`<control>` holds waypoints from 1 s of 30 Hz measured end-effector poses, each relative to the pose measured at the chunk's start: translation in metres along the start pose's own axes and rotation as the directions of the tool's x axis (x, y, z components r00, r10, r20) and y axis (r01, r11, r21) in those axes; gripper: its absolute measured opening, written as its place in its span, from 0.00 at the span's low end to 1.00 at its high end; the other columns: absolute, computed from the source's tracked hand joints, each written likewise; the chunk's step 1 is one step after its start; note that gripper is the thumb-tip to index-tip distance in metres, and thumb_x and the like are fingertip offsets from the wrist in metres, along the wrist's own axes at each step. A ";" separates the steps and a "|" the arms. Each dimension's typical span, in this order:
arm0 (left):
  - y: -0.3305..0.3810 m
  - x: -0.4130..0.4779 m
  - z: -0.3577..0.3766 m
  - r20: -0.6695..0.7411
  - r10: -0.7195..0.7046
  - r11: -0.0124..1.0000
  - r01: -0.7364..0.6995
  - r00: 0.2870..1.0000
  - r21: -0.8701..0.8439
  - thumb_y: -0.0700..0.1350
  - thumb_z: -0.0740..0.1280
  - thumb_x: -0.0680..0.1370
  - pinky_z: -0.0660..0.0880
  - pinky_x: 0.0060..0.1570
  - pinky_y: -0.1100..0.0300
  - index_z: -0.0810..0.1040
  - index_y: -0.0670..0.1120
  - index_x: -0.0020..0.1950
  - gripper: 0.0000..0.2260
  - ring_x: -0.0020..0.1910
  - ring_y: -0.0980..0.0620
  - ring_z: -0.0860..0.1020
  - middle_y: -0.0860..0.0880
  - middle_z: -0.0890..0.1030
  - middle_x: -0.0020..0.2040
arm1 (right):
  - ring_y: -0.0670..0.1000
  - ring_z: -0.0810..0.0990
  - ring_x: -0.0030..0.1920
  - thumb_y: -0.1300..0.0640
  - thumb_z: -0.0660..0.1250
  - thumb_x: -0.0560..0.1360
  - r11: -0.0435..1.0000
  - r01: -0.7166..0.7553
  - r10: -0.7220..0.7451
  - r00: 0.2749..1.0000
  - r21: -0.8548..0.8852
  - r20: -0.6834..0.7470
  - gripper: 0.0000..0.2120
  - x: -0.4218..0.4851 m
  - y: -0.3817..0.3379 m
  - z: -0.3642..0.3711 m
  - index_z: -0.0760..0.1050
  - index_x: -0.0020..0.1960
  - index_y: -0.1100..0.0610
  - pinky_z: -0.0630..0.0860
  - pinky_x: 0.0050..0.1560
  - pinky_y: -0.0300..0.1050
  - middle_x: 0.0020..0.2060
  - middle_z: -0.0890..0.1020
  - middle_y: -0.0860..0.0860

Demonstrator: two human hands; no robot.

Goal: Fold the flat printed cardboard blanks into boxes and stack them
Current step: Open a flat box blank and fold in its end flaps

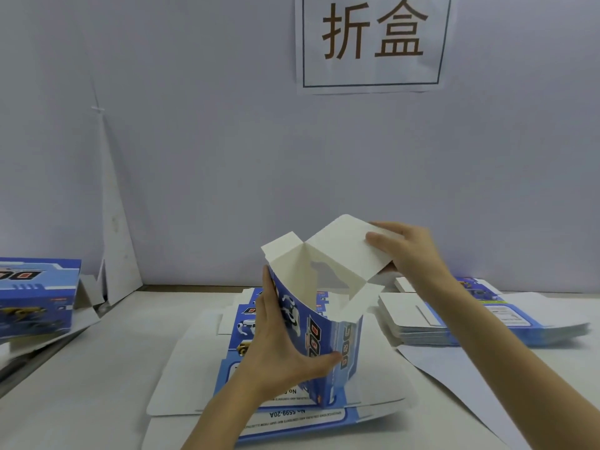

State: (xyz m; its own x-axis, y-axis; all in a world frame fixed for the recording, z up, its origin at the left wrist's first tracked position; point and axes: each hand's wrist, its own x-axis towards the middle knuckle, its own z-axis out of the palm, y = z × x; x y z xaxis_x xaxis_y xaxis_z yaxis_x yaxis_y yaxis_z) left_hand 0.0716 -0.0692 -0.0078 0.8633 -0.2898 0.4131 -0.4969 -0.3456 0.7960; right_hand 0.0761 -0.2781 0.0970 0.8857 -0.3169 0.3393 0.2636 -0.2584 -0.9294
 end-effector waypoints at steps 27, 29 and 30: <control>0.006 0.001 0.010 -0.207 -0.066 0.994 0.046 0.976 -0.099 0.69 0.77 0.52 0.68 0.62 0.57 0.30 0.73 0.66 0.62 0.68 0.60 0.61 0.64 0.58 0.65 | 0.38 0.81 0.49 0.51 0.69 0.75 0.949 0.292 -0.283 0.955 0.121 -0.085 0.15 -0.007 -0.019 0.012 0.75 0.61 0.45 0.76 0.47 0.33 0.51 0.82 0.43; 0.004 0.002 0.010 -0.311 -0.109 0.979 0.048 0.944 -0.197 0.67 0.76 0.51 0.65 0.60 0.58 0.35 0.67 0.72 0.63 0.67 0.61 0.60 0.63 0.58 0.66 | 0.44 0.77 0.60 0.50 0.66 0.75 0.956 0.193 -0.196 0.981 0.220 -0.009 0.19 -0.015 -0.002 0.003 0.69 0.65 0.43 0.73 0.56 0.40 0.62 0.77 0.47; 0.003 0.002 0.011 -0.346 -0.113 0.975 0.037 0.931 -0.218 0.66 0.76 0.51 0.64 0.60 0.58 0.37 0.67 0.73 0.62 0.67 0.61 0.60 0.63 0.58 0.66 | 0.47 0.75 0.63 0.55 0.65 0.75 0.965 0.141 -0.161 0.984 0.223 0.074 0.21 -0.021 0.012 0.000 0.66 0.66 0.43 0.73 0.57 0.41 0.65 0.74 0.50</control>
State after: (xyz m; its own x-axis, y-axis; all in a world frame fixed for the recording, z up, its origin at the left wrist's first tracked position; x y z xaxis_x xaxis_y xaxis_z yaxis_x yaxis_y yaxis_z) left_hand 0.0710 -0.0806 -0.0093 0.8906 0.0783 0.4480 -0.4332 -0.1536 0.8881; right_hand 0.0611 -0.2747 0.0786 0.8576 -0.2032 0.4725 0.4640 -0.0907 -0.8812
